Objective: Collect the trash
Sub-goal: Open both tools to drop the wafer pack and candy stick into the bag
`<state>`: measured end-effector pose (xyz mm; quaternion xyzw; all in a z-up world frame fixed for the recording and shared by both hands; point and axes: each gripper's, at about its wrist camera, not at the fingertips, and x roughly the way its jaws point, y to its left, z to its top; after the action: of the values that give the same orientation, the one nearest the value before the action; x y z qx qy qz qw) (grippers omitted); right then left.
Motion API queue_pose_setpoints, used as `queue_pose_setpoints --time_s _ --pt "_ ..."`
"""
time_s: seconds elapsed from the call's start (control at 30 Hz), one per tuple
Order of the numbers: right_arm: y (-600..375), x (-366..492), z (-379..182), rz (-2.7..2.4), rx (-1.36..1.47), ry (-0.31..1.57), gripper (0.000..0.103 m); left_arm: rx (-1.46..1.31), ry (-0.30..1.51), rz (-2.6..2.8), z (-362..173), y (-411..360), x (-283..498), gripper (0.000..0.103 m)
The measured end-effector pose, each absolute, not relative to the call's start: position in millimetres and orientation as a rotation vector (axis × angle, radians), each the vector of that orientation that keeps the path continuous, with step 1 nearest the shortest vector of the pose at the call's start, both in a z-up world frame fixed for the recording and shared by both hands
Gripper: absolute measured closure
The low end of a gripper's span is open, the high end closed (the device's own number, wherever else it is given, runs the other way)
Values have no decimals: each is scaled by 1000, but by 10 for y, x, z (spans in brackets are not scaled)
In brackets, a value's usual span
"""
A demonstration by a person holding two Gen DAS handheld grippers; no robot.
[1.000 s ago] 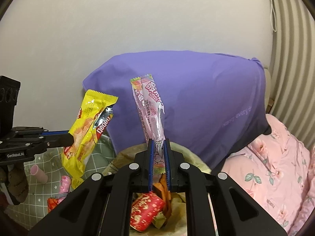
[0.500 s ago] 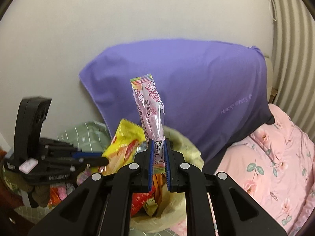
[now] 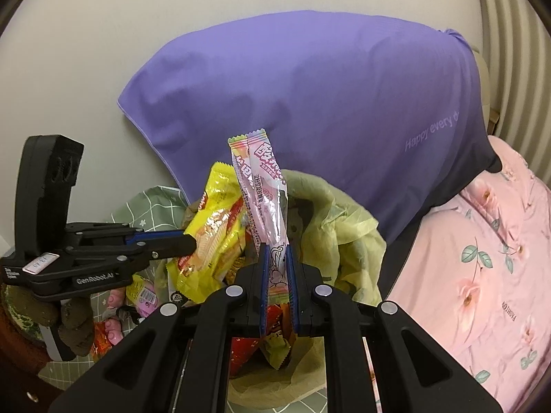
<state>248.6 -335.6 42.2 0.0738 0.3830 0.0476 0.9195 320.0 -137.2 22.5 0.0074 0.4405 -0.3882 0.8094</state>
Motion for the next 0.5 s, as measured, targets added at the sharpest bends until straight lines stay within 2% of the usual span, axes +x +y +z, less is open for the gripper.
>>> queue_pose_setpoints --time_s 0.17,0.23,0.3,0.5 --pt "-3381 2478 388 76 169 789 91 -10 951 -851 189 -1355 3251 90" --pt "-3379 2473 382 68 174 786 90 -25 955 -870 217 -1322 3249 84" --pt "-3360 2463 361 51 162 793 85 -45 947 -880 249 -1272 3263 65" --pt "-3293 2386 343 21 129 797 73 -103 871 -854 474 -999 3182 53"
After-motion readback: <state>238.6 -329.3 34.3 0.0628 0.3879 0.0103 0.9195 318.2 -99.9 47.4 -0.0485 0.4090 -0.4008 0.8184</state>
